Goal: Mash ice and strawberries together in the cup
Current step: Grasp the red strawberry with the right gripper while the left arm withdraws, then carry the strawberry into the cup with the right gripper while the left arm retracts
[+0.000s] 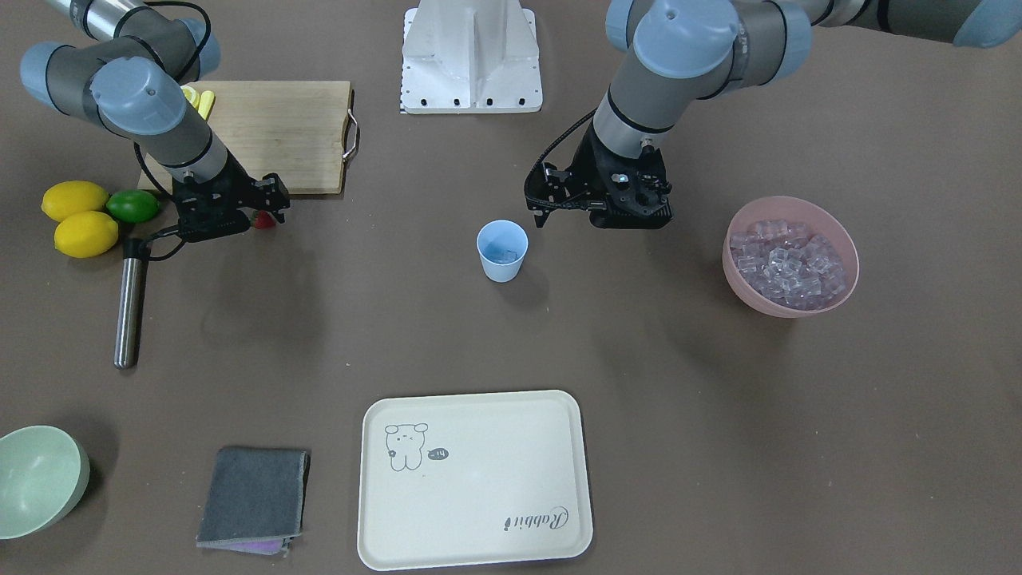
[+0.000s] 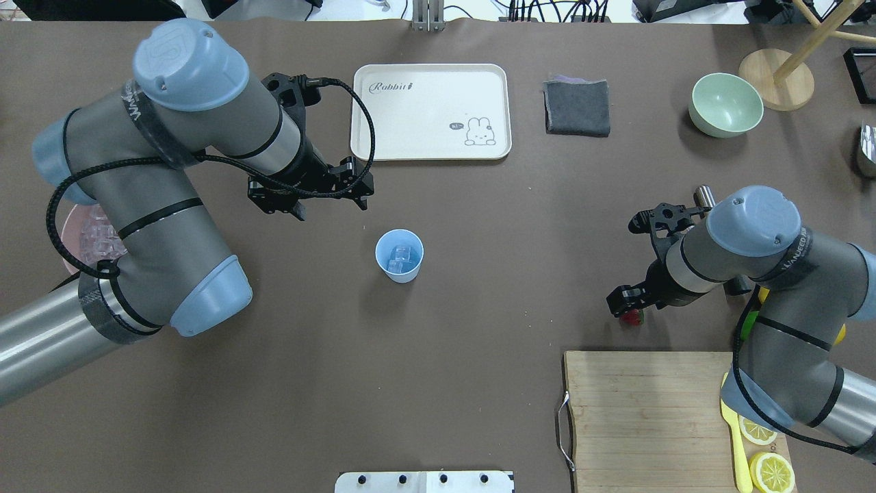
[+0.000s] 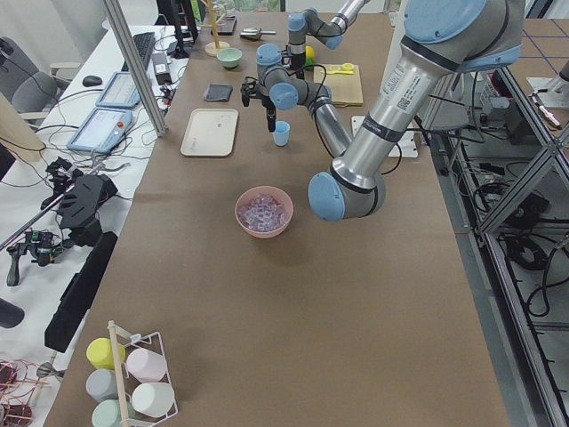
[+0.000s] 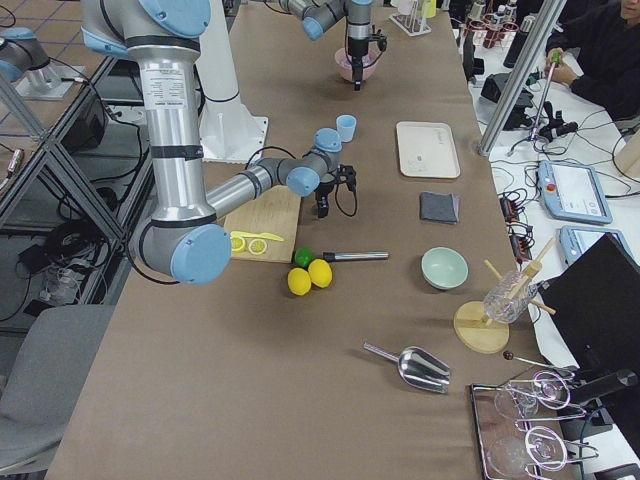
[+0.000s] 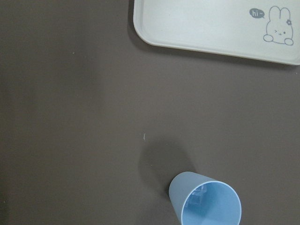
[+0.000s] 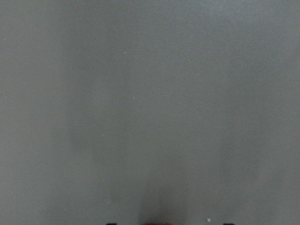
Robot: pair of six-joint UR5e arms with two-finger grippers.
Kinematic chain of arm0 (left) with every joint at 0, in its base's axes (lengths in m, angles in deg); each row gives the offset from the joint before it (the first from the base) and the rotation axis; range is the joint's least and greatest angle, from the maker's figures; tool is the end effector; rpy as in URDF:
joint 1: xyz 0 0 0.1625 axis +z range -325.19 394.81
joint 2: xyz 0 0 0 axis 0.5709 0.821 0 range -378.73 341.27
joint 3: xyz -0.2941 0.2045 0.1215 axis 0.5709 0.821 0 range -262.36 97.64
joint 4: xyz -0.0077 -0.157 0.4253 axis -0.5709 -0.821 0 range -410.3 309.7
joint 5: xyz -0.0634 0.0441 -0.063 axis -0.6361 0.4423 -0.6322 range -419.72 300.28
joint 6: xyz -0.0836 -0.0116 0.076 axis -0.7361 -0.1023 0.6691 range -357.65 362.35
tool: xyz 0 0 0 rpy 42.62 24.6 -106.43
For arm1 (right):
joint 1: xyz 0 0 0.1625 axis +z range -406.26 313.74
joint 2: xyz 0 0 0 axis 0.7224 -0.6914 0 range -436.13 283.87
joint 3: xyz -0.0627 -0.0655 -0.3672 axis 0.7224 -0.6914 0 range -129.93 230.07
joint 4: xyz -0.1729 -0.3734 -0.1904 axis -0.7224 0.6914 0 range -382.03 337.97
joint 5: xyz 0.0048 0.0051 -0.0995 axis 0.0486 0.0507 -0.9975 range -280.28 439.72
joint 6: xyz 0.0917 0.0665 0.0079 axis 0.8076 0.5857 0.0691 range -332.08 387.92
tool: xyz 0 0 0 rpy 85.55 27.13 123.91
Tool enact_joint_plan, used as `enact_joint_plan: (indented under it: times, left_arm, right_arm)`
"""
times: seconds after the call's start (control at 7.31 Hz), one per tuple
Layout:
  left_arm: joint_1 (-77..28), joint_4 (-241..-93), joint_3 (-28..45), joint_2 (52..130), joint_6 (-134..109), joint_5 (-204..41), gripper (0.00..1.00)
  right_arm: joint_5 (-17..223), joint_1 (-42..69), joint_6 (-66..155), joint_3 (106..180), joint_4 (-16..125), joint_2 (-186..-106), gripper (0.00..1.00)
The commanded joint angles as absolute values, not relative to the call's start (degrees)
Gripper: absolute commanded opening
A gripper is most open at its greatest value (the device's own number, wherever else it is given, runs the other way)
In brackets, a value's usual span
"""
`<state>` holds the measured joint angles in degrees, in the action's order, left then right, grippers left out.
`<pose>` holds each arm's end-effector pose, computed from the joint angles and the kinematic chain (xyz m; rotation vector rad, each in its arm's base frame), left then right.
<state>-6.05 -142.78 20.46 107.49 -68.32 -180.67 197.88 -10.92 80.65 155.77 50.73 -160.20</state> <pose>0.4395 -0.4793 0.1230 0.0044 1.0083 -0.1008 -0.4290 -0.4018 0.3943 0.0128 -0.8157 -0.1984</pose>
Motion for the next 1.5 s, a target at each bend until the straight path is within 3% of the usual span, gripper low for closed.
enact_joint_plan:
  times: [0.0,0.41,0.68,1.09,1.37]
  left_arm:
    - [-6.14,-142.76,20.47,107.48,-68.31,-180.66,0.98]
    - [-7.72,-142.68,20.39,107.13,-68.05,-180.83,0.98]
    - [-11.31,-141.81,21.26,103.11,-55.55,-181.19,0.98]
    - [-18.68,-142.15,24.42,91.7,-35.25,-184.85,0.97]
    - [-24.31,-142.41,25.13,84.75,-24.68,-186.63,0.97]
  right_arm:
    - [197.84,-11.19,80.83,155.89,50.56,-160.59,0.01]
    - [201.51,-11.36,80.83,156.41,50.65,-160.16,0.0]
    - [204.24,-7.69,81.09,159.48,51.27,-157.02,0.0]
    - [202.77,-7.23,89.26,158.71,63.84,-138.78,0.0]
    - [200.23,-8.45,95.11,153.12,68.06,-127.69,0.0]
